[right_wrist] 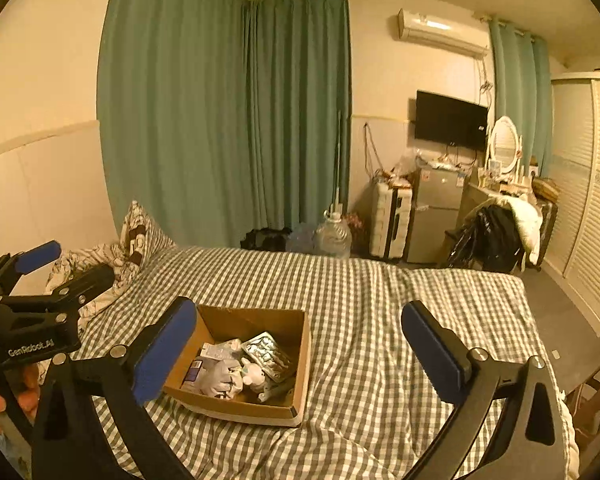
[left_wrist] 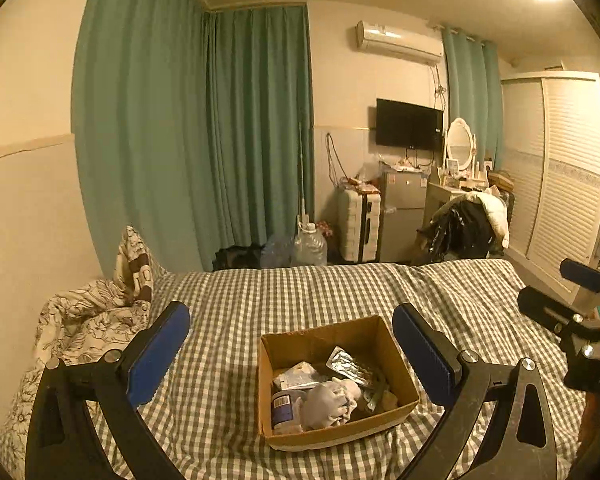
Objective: Organize objects
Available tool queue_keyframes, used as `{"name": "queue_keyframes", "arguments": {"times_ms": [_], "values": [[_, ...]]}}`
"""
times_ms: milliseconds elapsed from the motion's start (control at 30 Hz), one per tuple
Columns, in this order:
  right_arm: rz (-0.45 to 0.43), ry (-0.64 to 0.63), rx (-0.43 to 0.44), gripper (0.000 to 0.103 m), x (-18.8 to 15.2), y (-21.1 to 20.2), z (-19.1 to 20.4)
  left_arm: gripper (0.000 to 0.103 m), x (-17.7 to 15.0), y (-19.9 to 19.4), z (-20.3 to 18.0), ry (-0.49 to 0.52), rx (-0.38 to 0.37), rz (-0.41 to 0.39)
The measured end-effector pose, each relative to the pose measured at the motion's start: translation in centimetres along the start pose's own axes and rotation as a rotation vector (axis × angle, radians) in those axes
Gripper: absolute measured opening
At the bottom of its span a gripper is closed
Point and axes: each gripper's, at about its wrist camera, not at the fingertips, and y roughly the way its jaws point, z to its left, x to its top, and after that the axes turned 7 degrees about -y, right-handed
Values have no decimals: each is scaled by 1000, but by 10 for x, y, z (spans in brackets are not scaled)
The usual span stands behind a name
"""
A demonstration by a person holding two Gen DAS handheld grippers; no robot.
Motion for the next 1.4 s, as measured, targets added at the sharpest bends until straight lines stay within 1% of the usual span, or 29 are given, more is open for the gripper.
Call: {"name": "queue_keyframes", "arguments": {"times_ms": [133, 233, 367, 500, 600, 700, 800, 933, 1200, 1400], "values": [[2, -2, -17, 103, -16, -4, -2, 103, -18, -4, 0, -17, 20, -10], [19, -5, -30, 103, -32, 0, -1, 103, -34, -3, 0, -32, 30, -8], [33, 3, -32, 103, -58, 15, 1, 103, -56, 2, -2, -53, 34, -12], [40, -10, -38, 103, -89, 42, 8, 103, -82, 12, -7, -42, 57, -15], [57, -42, -60, 103, -109, 59, 16, 103, -104, 25, -11, -16, 78, 12], [72, -32, -46, 103, -120, 68, 17, 103, -115, 30, -11, -11, 98, 34], [80, -8, -33, 103, -123, 73, 14, 103, -121, 34, -8, -26, 91, 49], [78, -14, -37, 103, -124, 72, 14, 103, -125, 36, -2, -56, 82, 67], [82, -32, -41, 103, -121, 72, 20, 103, -131, 35, -1, -40, 84, 80], [80, -35, -38, 103, -122, 69, 20, 103, -131, 34, 1, -55, 79, 86]]}}
